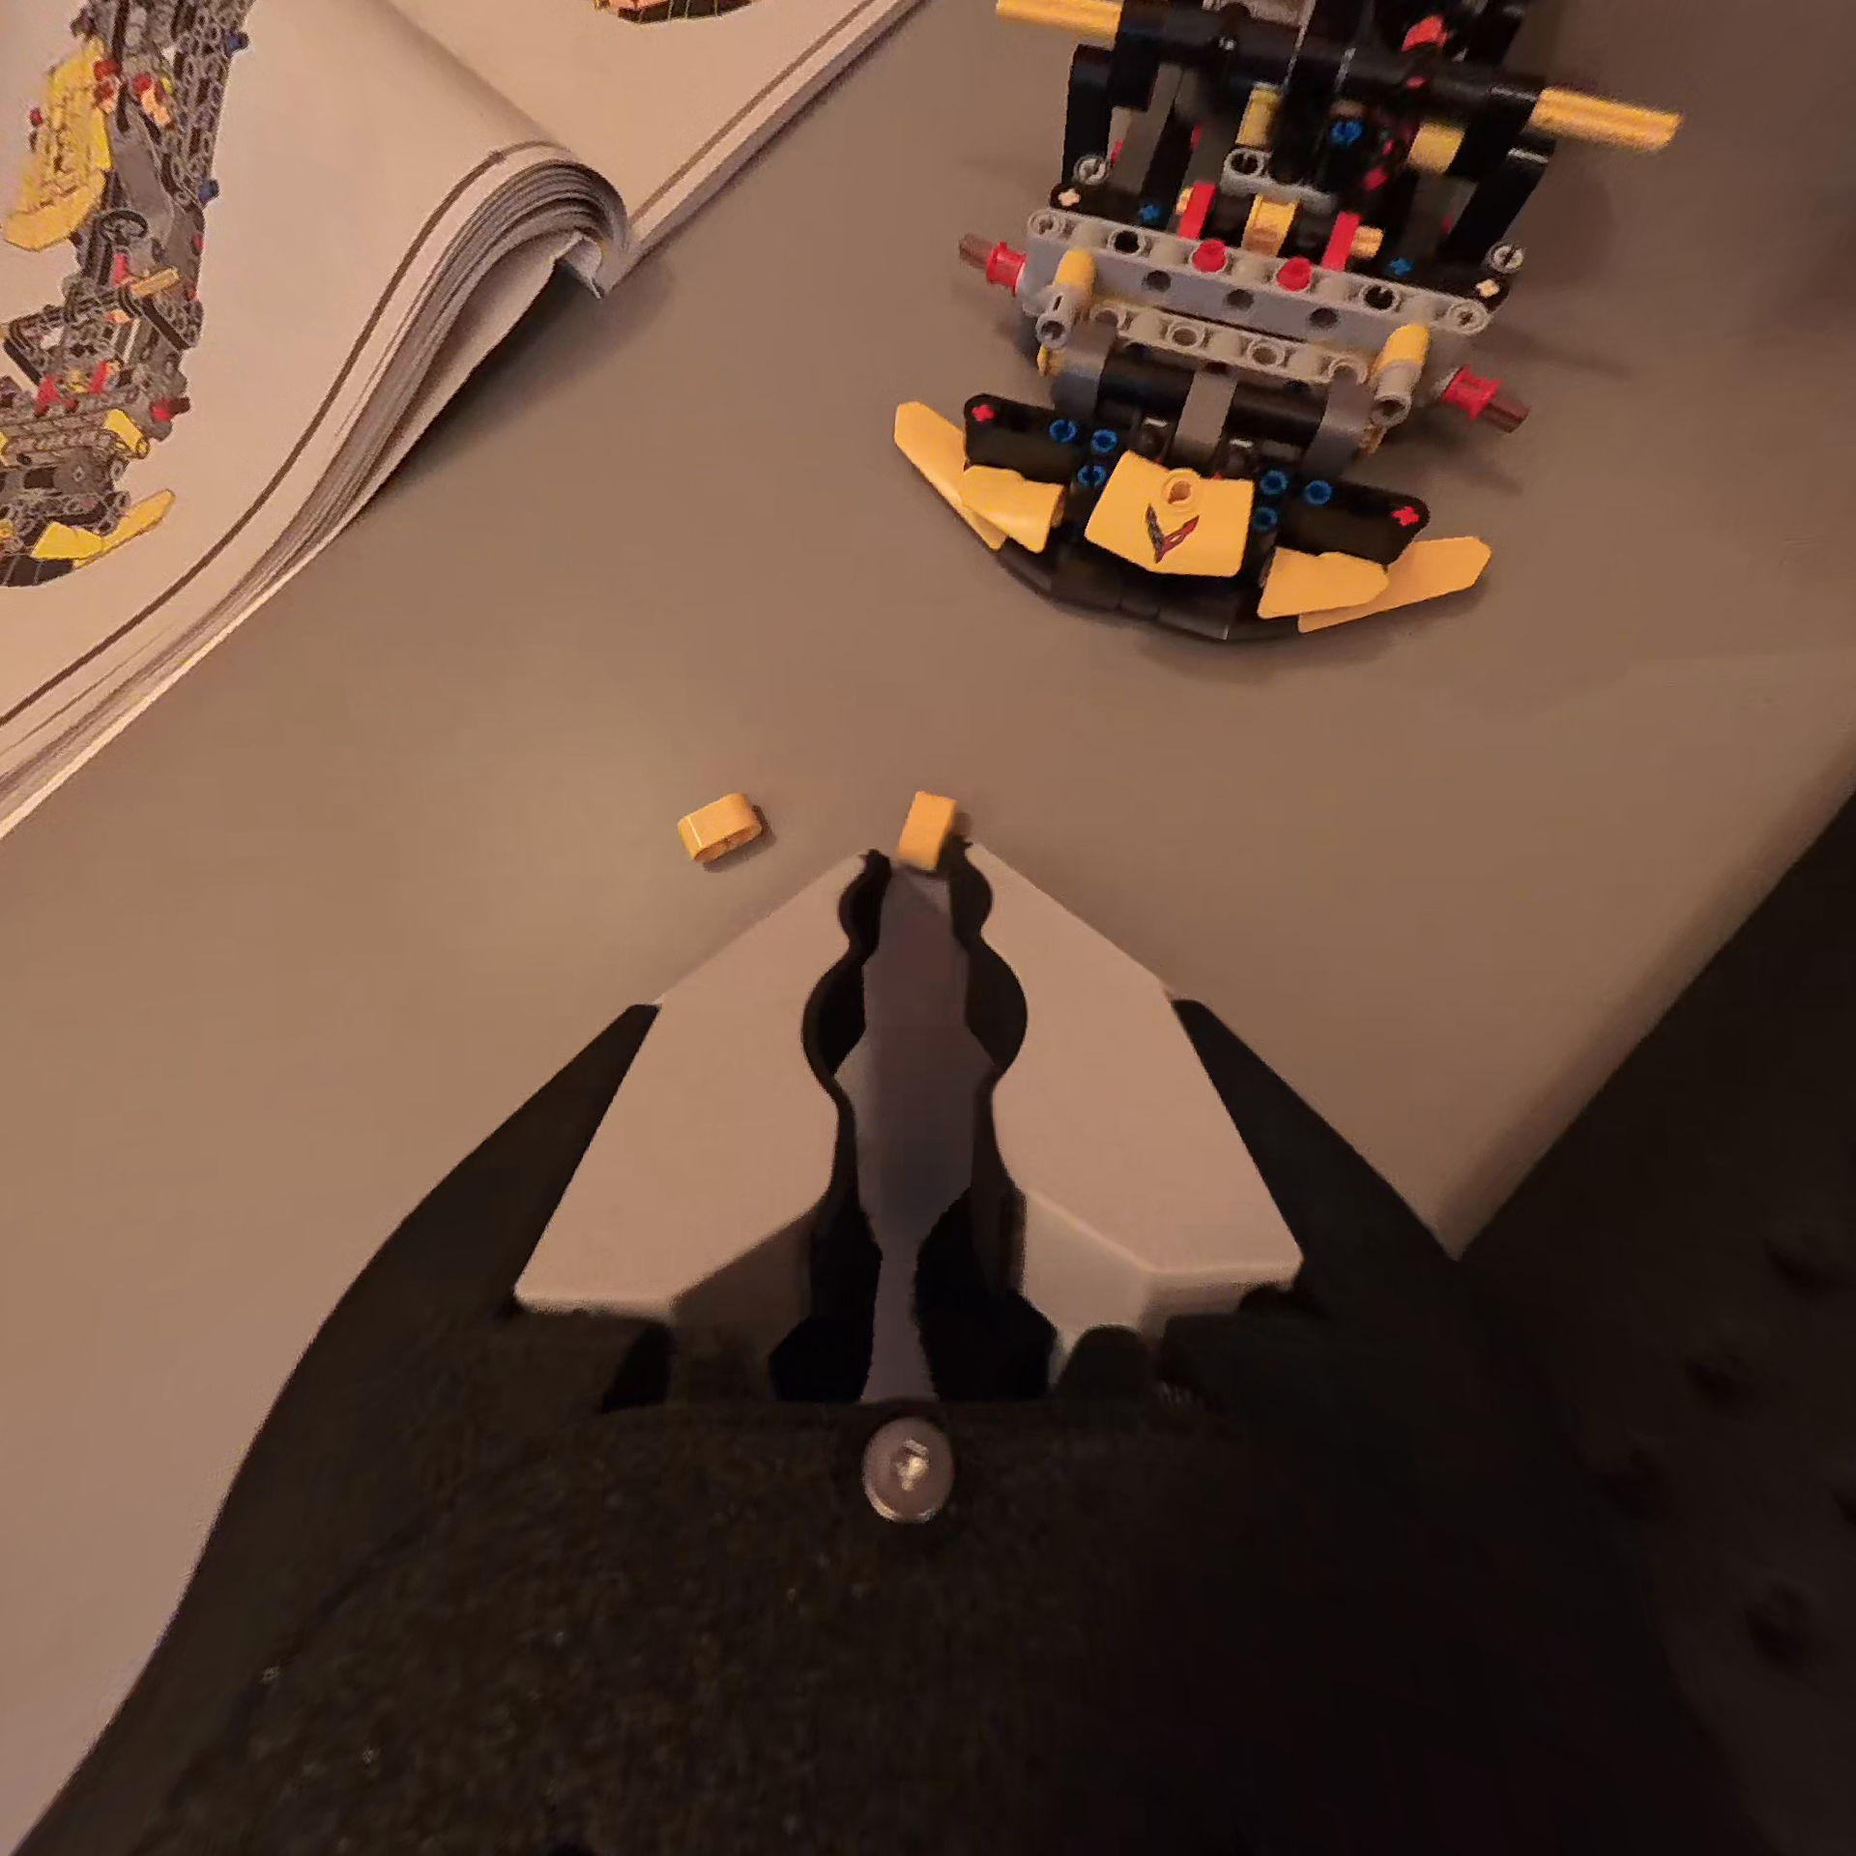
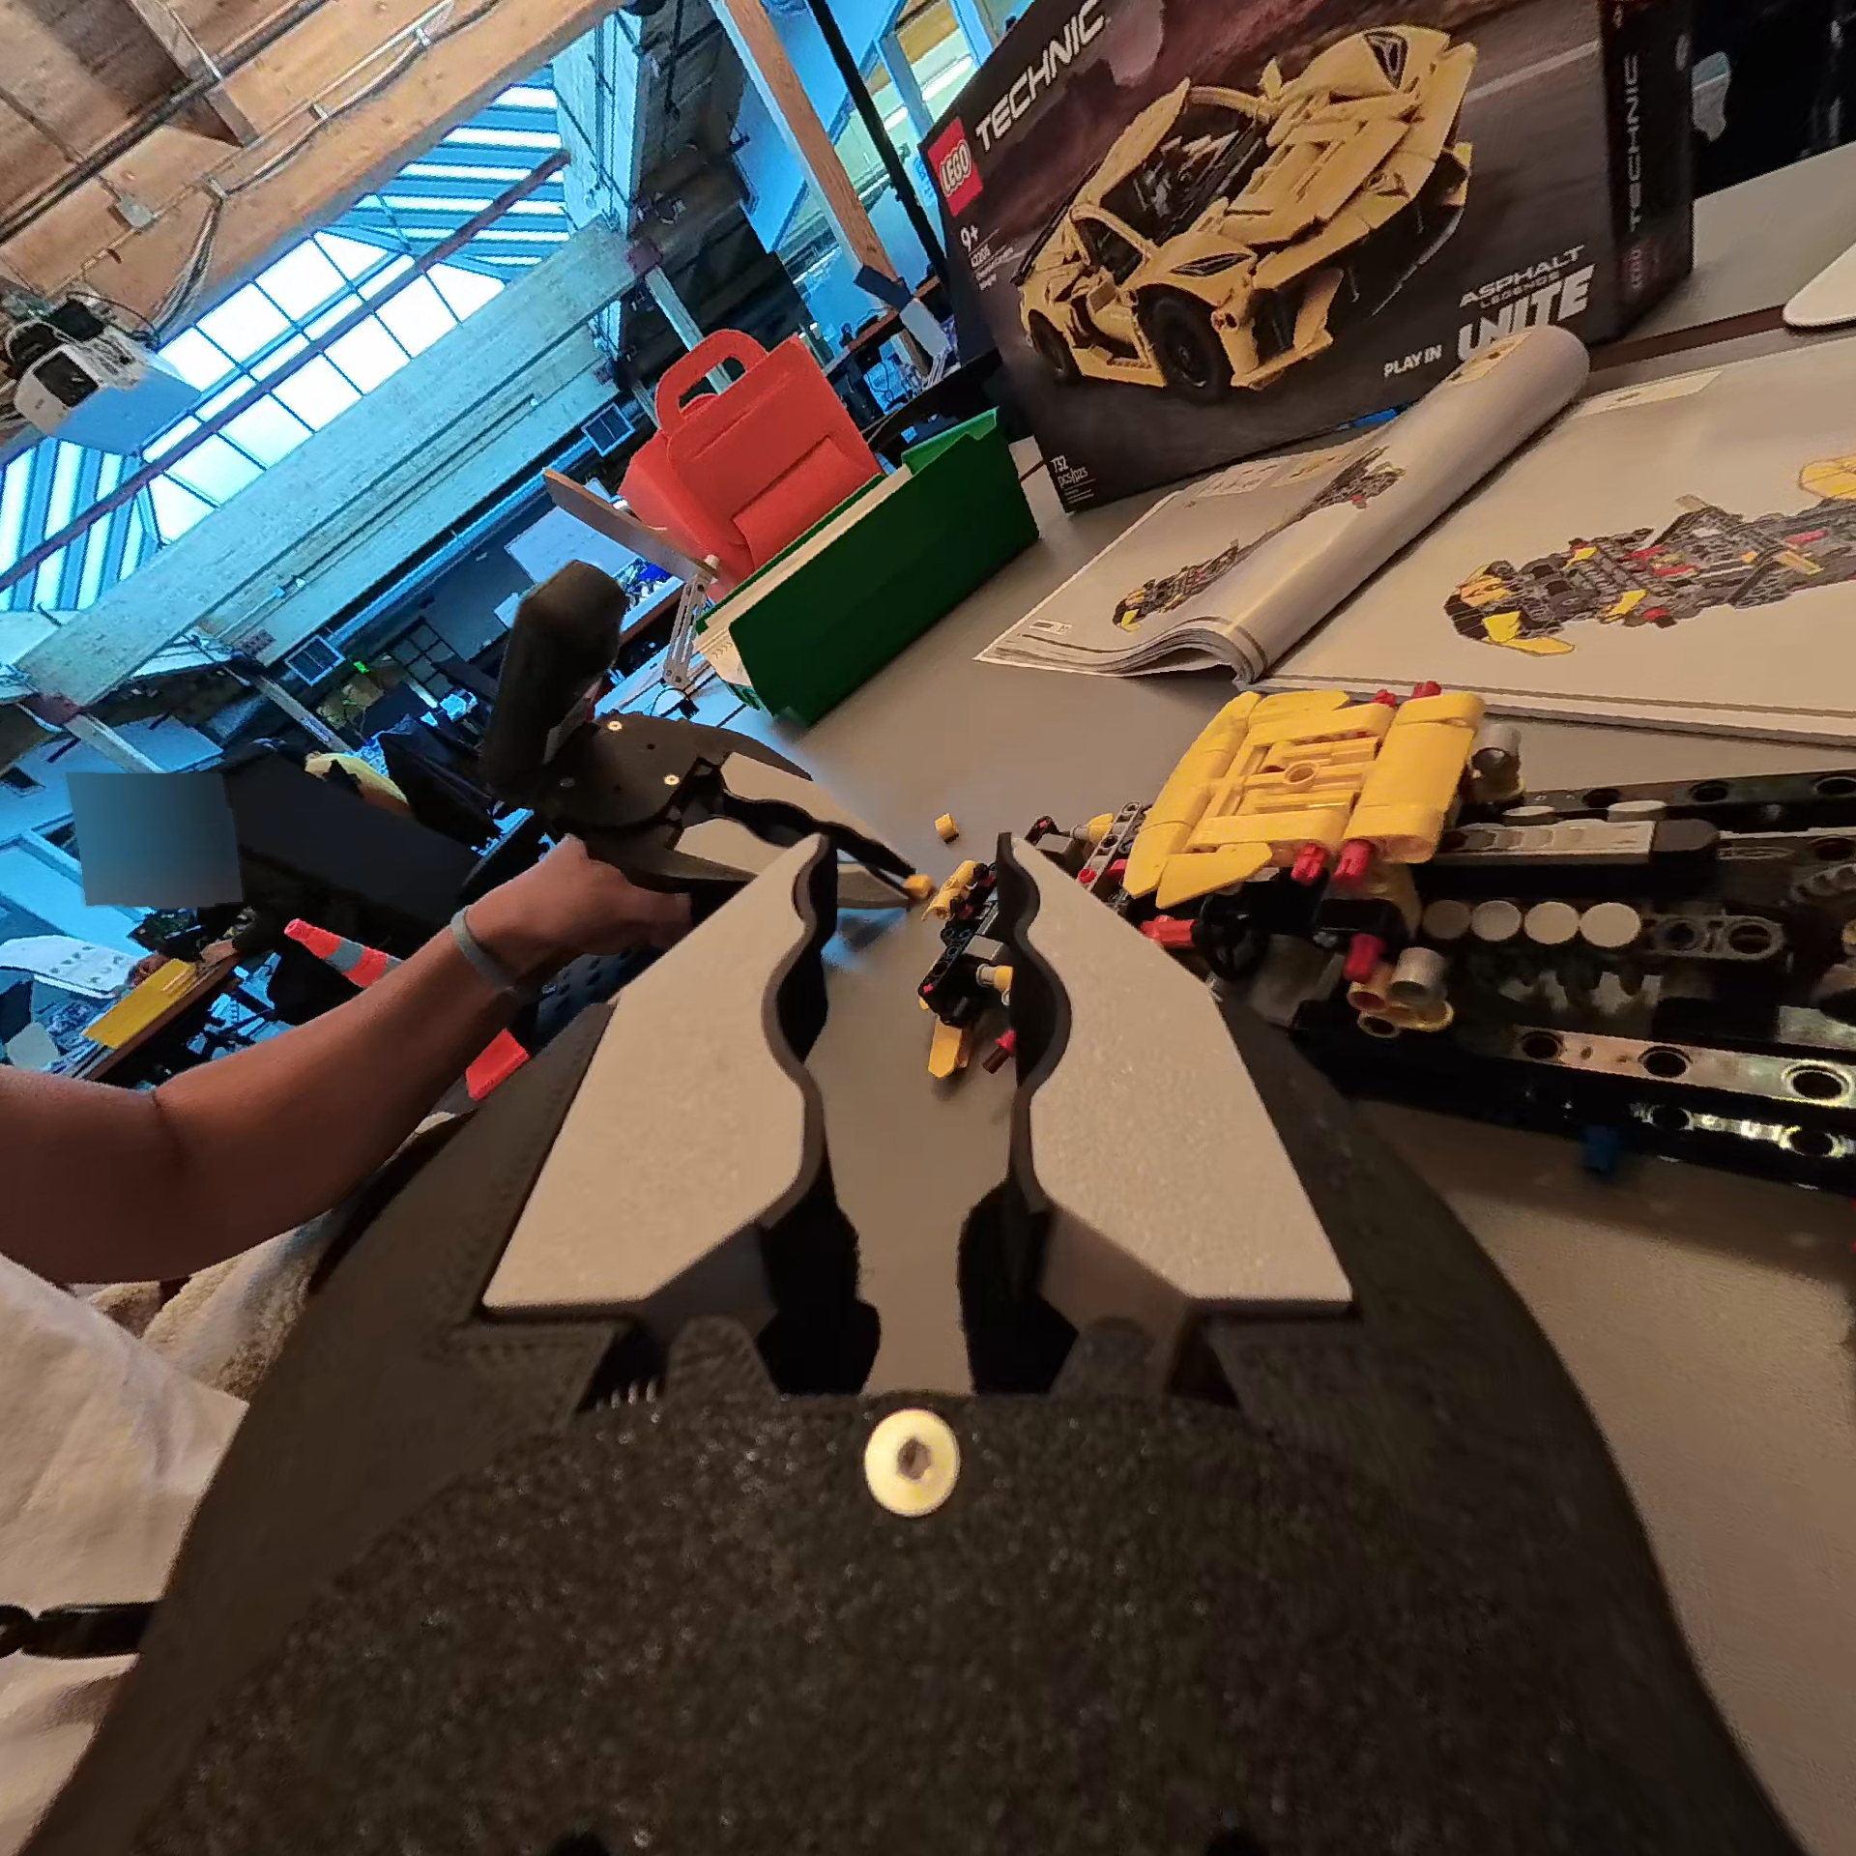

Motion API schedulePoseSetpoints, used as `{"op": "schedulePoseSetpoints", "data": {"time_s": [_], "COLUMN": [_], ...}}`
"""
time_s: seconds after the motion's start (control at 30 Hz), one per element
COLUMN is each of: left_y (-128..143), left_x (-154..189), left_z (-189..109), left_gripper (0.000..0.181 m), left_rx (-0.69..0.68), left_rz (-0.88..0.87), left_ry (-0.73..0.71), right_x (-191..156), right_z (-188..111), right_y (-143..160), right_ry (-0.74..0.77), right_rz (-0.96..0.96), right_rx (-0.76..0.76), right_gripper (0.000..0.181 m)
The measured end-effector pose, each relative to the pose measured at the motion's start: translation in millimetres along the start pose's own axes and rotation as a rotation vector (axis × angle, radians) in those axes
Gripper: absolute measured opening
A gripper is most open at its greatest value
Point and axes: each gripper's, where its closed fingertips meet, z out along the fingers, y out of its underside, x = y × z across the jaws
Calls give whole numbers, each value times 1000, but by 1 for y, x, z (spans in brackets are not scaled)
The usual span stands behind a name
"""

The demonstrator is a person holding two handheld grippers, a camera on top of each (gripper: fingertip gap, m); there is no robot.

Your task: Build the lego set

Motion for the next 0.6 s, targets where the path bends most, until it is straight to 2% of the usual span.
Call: {"op": "schedulePoseSetpoints", "data": {"time_s": [0.13,0.23,0.37,0.47,0.6], "left_y": [-7,-42,-94,-121,-139], "left_x": [10,28,66,95,116], "left_z": [2,-12,-25,-19,-1], "left_gripper": [8,7,7,7,7], "left_rx": [37,176,322,375,392], "left_rz": [61,182,368,424,397], "left_ry": [18,9,-41,-22,21], "right_x": [1,0,-14,-12,-5], "right_z": [1,2,10,13,6], "right_y": [1,2,12,16,15], "right_ry": [9,7,-85,-94,-104], "right_rz": [-9,39,312,404,448], "right_rx": [-8,-17,-87,-94,-88], "right_gripper": [30,29,30,31,27]}}
